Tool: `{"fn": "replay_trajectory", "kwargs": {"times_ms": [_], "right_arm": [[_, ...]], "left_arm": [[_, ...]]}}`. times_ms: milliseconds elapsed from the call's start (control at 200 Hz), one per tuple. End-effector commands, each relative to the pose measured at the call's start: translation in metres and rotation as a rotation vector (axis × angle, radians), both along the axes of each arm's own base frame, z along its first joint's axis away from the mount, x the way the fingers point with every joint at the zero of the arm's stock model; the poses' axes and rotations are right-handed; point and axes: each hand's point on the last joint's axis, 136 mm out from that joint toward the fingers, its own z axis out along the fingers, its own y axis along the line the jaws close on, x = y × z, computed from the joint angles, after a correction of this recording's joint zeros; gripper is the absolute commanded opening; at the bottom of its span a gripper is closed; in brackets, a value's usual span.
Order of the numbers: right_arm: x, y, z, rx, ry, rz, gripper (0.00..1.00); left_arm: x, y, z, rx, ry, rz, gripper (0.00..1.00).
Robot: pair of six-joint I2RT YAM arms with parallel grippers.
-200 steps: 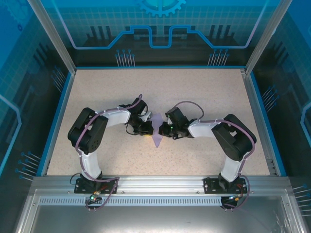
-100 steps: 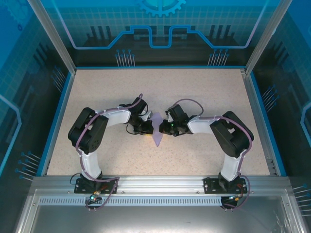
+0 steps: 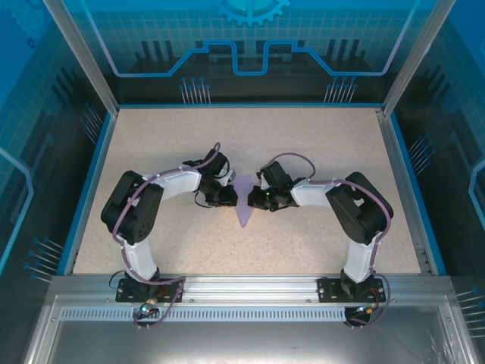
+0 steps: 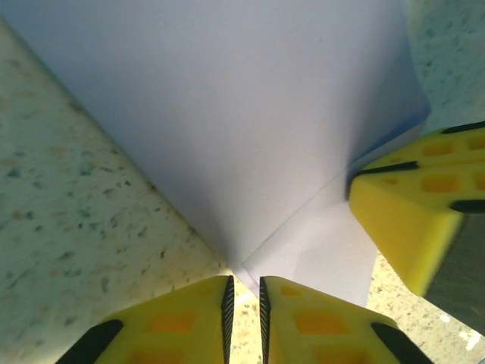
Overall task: Fold a paper plane with a square sheet of paper (pick it up from the middle)
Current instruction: Third fold the triangle at the center of the table.
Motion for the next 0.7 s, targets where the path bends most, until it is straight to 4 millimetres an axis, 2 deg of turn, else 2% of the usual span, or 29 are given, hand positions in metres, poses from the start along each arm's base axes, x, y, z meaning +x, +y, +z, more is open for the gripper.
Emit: {"fn": "replay_trajectory", "kwargs": {"times_ms": [0, 115, 245, 515, 690], "right_arm": [[-0.017, -0.016, -0.026, -0.083, 0.089, -0.002, 0.09], [-0.019, -0.014, -0.027, -0.082, 0.093, 0.001, 0.09], [-0.02, -0.013, -0.026, -0.069, 0.095, 0.004, 0.09], [-0.023, -0.006, -0.022, -0.03, 0.103, 0.017, 0.08], [-0.025, -0.006, -0.023, -0.012, 0.117, 0.018, 0.07]], "left_arm": [[0.003, 0.001, 0.033, -0.011, -0.057, 0.033, 0.23], [-0.008, -0.007, 0.045, -0.038, -0.068, 0.029, 0.26], [-0.02, -0.012, 0.046, -0.04, -0.067, 0.034, 0.29], [-0.039, -0.031, 0.033, -0.078, -0.079, 0.03, 0.31], [-0.044, -0.044, 0.027, -0.089, -0.098, -0.017, 0.31]]}}
